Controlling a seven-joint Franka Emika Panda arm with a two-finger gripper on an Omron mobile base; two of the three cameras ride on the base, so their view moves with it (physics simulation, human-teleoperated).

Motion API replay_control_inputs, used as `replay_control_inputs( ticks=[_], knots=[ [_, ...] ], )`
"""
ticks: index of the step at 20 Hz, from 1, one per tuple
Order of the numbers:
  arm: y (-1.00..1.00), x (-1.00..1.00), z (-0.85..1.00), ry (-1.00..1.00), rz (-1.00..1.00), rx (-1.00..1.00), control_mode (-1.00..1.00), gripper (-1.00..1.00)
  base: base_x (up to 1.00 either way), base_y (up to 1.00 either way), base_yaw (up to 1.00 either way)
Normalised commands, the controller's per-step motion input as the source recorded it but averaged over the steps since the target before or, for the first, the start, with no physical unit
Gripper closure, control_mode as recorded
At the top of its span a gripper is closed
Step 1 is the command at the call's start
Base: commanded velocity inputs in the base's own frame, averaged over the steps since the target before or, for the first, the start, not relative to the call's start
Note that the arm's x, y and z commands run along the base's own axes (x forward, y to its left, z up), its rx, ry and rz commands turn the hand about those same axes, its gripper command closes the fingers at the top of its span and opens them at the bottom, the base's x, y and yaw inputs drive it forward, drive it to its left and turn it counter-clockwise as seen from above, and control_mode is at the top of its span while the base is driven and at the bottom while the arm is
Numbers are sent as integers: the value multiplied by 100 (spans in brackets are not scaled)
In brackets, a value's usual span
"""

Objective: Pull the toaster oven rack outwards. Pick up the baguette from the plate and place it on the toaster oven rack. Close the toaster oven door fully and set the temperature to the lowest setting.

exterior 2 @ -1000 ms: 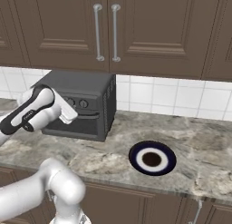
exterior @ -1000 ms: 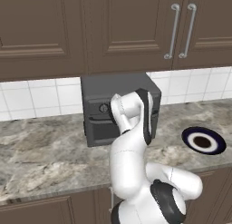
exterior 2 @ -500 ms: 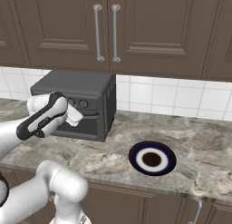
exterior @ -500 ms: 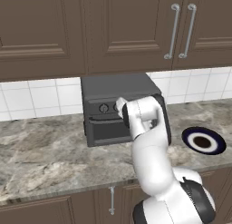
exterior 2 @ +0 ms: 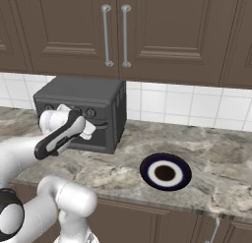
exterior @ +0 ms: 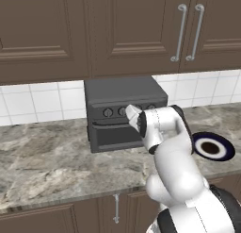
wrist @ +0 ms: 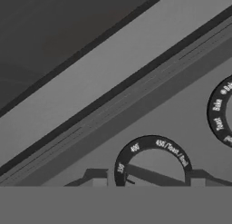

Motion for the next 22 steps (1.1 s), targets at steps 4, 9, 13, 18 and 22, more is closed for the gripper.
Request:
replay_control_inputs(
  ticks=[4, 9, 13, 18, 22],
  knots=[
    [-67, -26, -6, 45, -3, -100, -100, 100, 0, 0, 0],
    [-3, 1, -2, 38, 16, -100, -100, 100, 0, 0, 0],
    [0, 13, 0, 27, 30, -100, -100, 100, 0, 0, 0],
    [0, 14, 0, 27, 30, -100, -100, 100, 0, 0, 0],
    [0, 18, 0, 25, 30, -100, -100, 100, 0, 0, 0]
  ],
)
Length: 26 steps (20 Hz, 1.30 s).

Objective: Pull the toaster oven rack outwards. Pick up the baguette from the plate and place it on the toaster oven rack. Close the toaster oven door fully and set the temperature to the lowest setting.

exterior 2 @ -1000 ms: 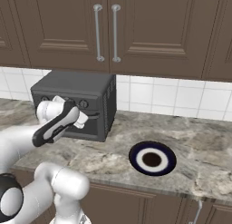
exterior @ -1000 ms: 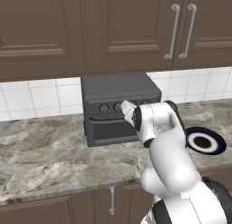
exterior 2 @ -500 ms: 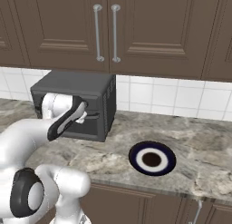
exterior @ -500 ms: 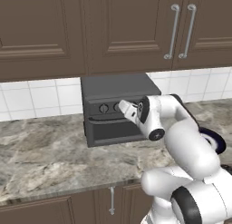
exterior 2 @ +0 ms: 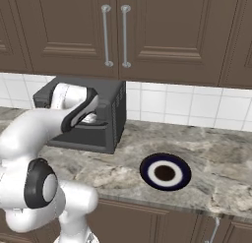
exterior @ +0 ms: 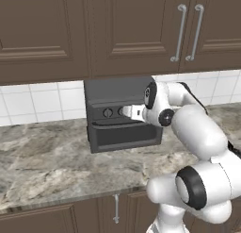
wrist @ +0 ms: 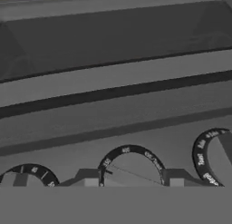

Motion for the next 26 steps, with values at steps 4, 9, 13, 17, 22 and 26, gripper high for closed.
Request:
replay_control_inputs(
  ticks=[4, 9, 13, 17, 22, 26],
  knots=[
    [0, 31, 0, 16, 29, -100, -100, 100, 0, 0, 0],
    [0, 33, 0, 15, 30, -100, -100, 100, 0, 0, 0],
    [0, 32, 0, 20, 26, -100, -100, 100, 0, 0, 0],
    [-7, 37, 0, 31, 18, -100, -100, 100, 0, 0, 0],
    [-11, 46, 0, 34, 17, -100, -100, 100, 0, 0, 0],
    [-1, 55, 0, 35, 19, -100, -100, 100, 0, 0, 0]
  ],
)
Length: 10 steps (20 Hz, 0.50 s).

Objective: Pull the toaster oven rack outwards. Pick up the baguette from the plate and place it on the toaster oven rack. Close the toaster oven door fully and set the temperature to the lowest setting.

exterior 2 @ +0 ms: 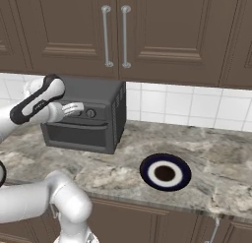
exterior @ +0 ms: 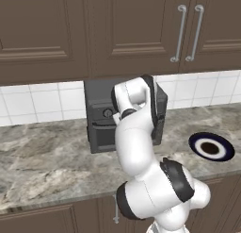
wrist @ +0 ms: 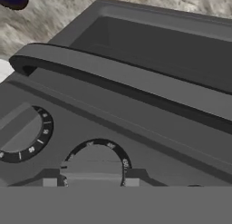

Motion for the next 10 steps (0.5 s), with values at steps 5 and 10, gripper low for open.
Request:
replay_control_inputs(
  ticks=[5, 10],
  knots=[
    [0, 29, 0, 36, 30, -100, -100, 100, 0, 0, 0],
    [12, -61, -87, 0, 29, -65, -100, 100, 0, 0, 0]
  ],
)
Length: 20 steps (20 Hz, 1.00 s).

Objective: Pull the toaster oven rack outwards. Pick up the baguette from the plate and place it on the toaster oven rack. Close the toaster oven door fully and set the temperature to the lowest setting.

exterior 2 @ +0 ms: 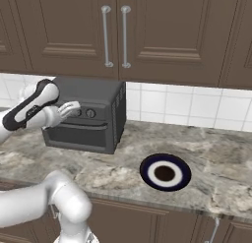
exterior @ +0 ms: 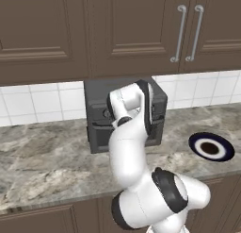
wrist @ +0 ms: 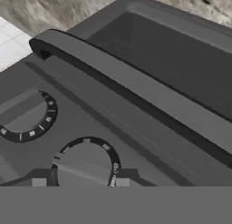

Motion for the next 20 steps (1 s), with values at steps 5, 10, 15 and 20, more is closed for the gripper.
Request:
replay_control_inputs(
  ticks=[5, 10, 15, 20],
  knots=[
    [-3, -27, -94, 15, 70, -64, -100, 100, 0, 0, 0],
    [0, -10, -72, 42, 80, -78, -100, 100, 0, 0, 0],
    [0, -12, -43, 47, 69, -98, -100, 100, 0, 0, 0],
    [0, -9, -14, 44, 59, -100, -100, 100, 0, 0, 0]
  ],
)
